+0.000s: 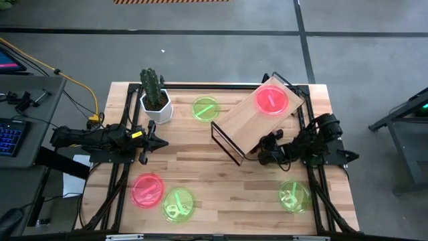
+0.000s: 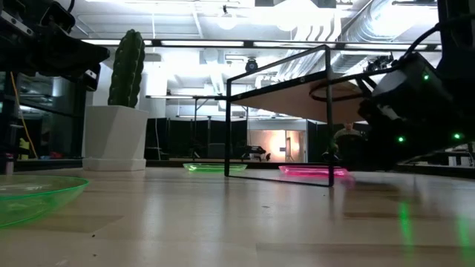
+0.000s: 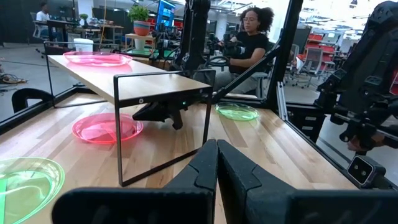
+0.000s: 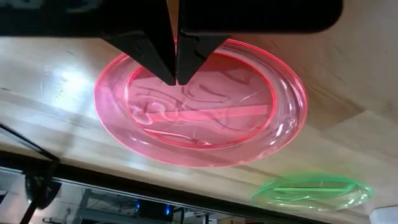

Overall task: Place and stack plates onto a shelf
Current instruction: Stack the top pink plate on the top of the pink plate

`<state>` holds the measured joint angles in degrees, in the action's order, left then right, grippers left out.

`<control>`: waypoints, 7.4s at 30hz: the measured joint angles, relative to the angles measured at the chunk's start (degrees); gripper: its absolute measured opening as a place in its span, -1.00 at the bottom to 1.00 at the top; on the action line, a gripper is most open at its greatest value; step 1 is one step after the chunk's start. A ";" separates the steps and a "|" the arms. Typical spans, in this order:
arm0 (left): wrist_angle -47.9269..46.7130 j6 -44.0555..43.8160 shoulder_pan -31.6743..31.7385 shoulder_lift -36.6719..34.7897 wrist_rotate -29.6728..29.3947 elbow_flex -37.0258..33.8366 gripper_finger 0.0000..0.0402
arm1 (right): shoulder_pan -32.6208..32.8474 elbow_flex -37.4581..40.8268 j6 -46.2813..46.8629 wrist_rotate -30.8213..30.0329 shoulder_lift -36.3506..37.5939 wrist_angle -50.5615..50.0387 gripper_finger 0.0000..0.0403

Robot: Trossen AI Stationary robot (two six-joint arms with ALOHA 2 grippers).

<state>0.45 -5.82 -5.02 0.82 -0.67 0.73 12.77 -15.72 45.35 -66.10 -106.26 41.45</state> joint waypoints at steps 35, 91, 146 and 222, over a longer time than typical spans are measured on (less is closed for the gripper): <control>0.00 0.00 0.00 0.00 0.00 -0.02 -1.00 | 4.73 0.89 0.75 21.51 16.31 -28.51 -1.00; 0.00 0.00 -0.02 0.02 0.00 0.01 -1.00 | 17.03 -10.56 17.85 54.10 53.93 -74.90 -1.00; 0.01 0.00 -0.01 0.02 0.00 -0.01 -1.00 | 17.73 3.25 35.55 60.55 55.32 -41.84 -1.00; 0.00 0.00 0.00 0.02 0.00 0.01 -1.00 | 3.01 -18.03 7.61 59.72 65.27 -42.47 -1.00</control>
<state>0.45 -5.82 -5.02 0.84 -0.67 0.73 15.78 -33.76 52.96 -6.38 -40.99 -1.02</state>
